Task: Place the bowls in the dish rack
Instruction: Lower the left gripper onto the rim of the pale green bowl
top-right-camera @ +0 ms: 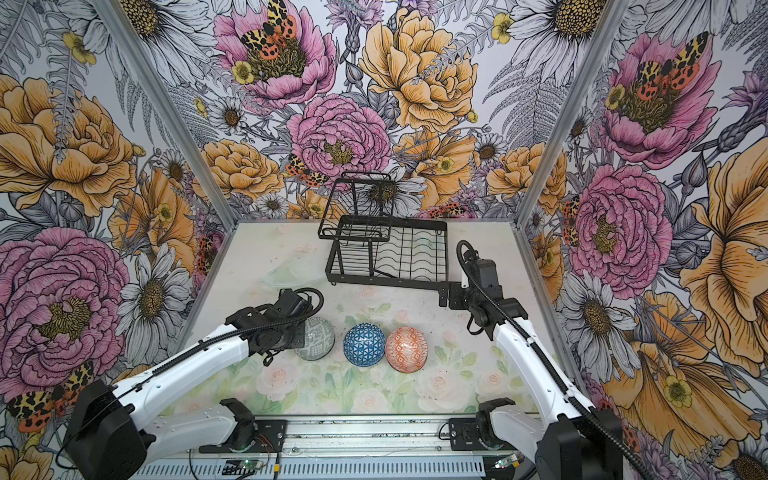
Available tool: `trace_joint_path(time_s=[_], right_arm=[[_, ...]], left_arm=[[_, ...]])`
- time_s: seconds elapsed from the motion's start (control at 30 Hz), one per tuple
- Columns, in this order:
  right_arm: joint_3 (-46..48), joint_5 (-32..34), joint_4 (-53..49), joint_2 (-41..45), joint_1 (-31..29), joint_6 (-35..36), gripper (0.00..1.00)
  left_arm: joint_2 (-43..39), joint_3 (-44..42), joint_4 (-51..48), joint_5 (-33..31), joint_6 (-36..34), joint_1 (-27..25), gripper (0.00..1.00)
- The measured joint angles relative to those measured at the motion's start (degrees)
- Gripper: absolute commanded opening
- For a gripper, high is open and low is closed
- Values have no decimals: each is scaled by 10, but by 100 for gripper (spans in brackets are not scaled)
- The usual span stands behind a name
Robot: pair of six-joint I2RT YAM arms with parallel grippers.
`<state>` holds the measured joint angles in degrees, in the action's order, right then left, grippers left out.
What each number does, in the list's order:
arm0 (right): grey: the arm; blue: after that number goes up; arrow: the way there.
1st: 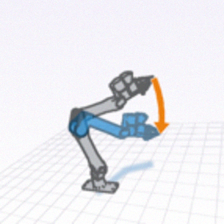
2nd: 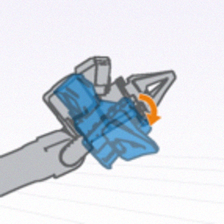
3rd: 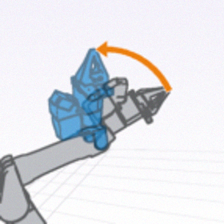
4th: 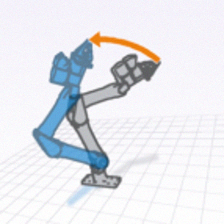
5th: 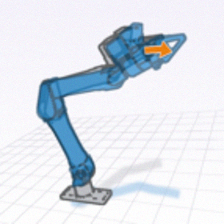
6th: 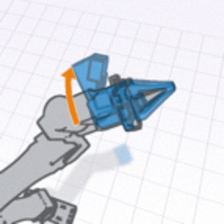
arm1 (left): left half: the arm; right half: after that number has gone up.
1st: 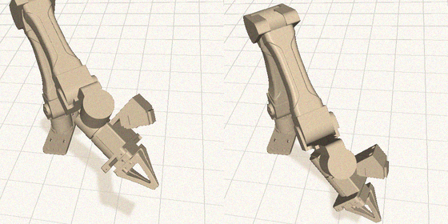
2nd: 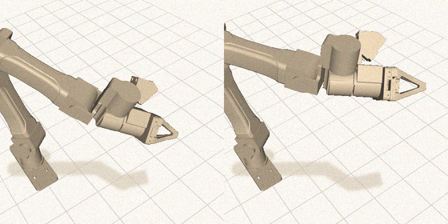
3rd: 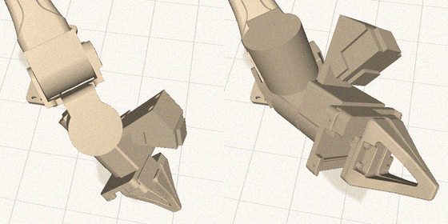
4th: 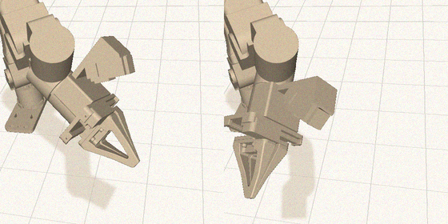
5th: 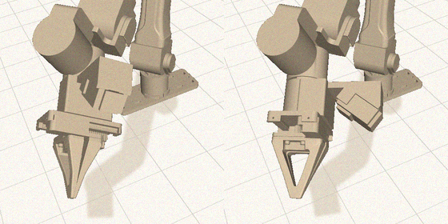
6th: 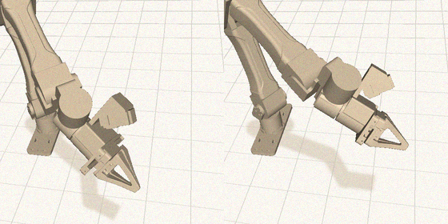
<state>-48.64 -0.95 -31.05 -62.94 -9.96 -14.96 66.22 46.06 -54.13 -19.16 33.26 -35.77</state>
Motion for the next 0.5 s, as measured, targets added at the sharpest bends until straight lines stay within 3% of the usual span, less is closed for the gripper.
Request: trace_joint_path(time_s=[0.2,0.5], right_arm=[[-1,-4,0,-6,0,0,99],[-1,-4,0,-6,0,0,99]], left_arm=[[0,-13,25,0,-8,3,24],[28,-21,57,2,-22,22,23]])
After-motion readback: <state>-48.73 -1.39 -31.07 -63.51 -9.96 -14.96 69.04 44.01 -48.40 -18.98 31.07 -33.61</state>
